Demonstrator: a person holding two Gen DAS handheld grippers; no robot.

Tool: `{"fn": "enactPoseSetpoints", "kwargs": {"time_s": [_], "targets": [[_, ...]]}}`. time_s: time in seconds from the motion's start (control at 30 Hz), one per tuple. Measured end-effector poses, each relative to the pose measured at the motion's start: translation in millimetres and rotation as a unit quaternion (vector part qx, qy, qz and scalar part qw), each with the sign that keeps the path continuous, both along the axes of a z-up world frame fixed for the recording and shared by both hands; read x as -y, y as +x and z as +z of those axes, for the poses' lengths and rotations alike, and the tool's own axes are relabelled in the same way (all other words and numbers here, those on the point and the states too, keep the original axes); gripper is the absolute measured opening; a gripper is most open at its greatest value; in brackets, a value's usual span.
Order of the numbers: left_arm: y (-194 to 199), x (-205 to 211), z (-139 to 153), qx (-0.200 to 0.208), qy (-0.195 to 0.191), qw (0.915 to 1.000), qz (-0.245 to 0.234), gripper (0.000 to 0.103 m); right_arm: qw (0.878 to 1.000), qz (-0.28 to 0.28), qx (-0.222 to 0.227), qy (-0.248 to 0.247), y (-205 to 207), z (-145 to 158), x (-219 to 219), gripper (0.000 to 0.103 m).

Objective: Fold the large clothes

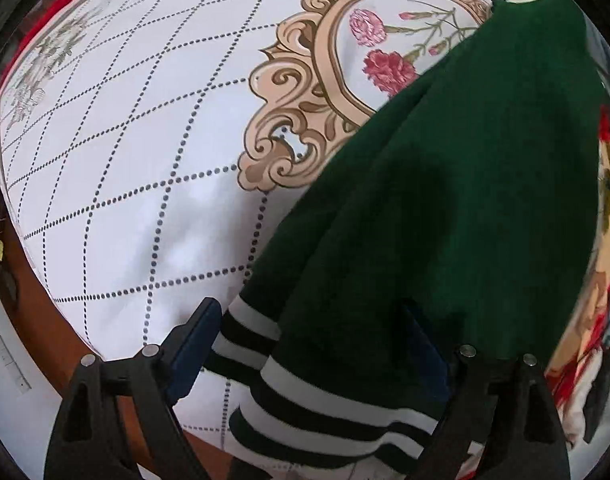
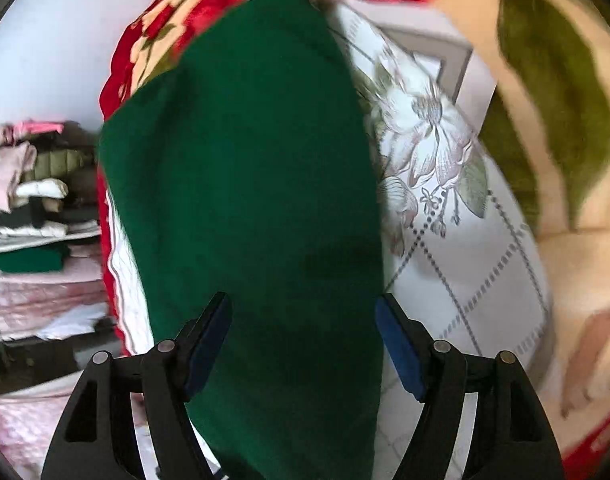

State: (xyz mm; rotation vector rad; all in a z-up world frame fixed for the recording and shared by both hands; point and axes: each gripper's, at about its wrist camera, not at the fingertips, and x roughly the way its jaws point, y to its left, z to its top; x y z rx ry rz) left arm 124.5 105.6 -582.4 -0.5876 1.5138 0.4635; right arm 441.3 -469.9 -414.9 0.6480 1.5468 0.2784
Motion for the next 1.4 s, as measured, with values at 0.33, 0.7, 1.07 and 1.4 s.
{"fn": "enactPoseSetpoints", "kwargs": {"time_s": [0.33, 0.7, 1.07, 1.4], "targets": [[-30, -28, 49, 0.02, 0.015, 0.999, 0.036, 0.089, 0.995, -0.089, 0.012, 0.053, -2, -59, -13, 0.024], [-92, -42, 20, 0.026, -0.083, 0.9789, 0.185, 0.087, 0.986, -0.143, -0.081, 0.014, -138, -30, 28, 0.017], [-6, -155, 40, 0.105, 0.069, 0.9874, 0.097, 0.055, 0.987, 0.039, -0.156, 0.005, -199, -36, -42, 0.02], [12, -182, 67, 0.14, 0.029, 0.9855, 0.091, 0.056, 0.991, 0.086, -0.096, -0.023, -204, 6, -41, 0.059]]}}
